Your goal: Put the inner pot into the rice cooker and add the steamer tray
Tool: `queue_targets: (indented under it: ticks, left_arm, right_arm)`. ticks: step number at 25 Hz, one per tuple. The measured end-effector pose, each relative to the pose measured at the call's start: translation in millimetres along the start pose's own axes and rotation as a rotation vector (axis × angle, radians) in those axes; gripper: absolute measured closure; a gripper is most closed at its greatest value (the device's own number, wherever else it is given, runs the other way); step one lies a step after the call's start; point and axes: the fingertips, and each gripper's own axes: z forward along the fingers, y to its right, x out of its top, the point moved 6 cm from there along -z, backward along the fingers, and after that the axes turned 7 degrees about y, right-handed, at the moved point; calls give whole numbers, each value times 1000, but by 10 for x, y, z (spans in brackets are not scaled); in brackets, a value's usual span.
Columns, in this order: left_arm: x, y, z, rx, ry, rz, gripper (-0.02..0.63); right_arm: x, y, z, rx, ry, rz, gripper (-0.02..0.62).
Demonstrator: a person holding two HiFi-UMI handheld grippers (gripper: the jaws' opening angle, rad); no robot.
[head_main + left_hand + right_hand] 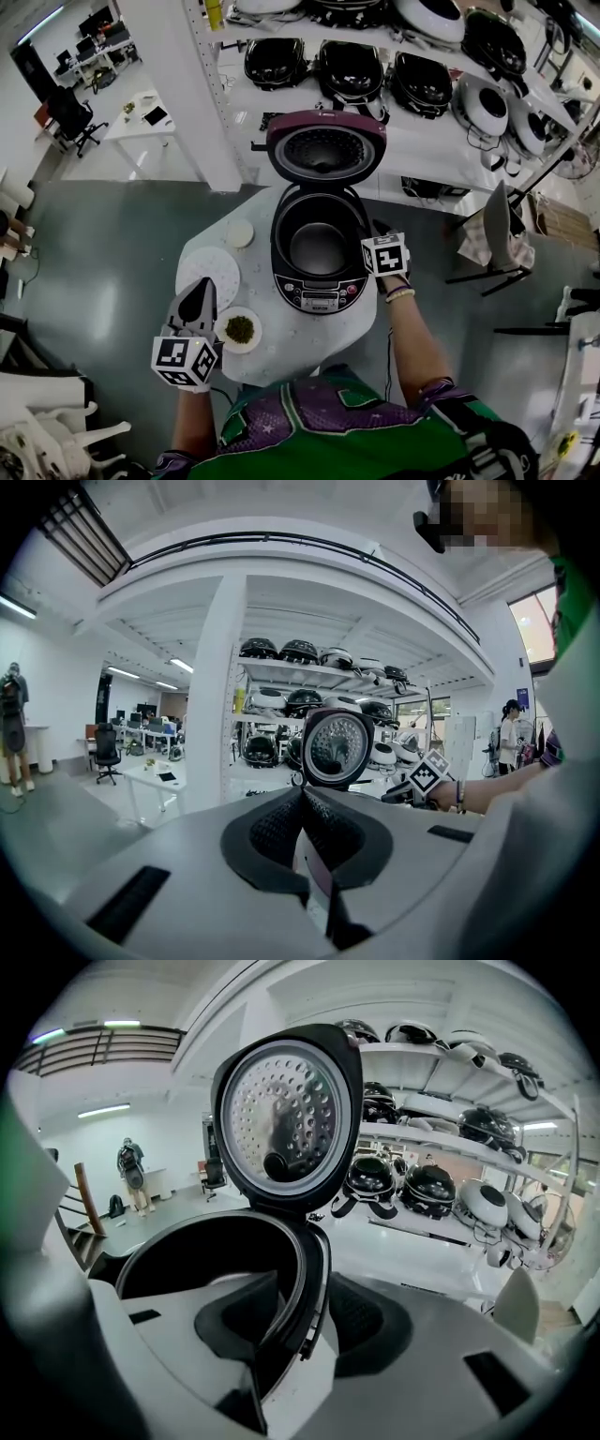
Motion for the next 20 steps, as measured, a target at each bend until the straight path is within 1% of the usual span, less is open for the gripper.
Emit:
queue_targets:
  ticks: [7, 10, 13, 20]
  left_arm:
    - [103, -36, -76, -9, -18, 14, 586]
    - [107, -88, -108, -19, -24, 39, 586]
    - [92, -208, -133, -28, -25, 54, 586]
    - [240, -550, -217, -71, 7, 33, 586]
  right_arm:
    - [-26, 38, -193, -41, 56, 56, 419]
    - [-47, 18, -277, -59, 76, 77, 419]
    - [-86, -33, -372, -85, 86, 99, 422]
    - [3, -252, -744, -165, 109, 128, 423]
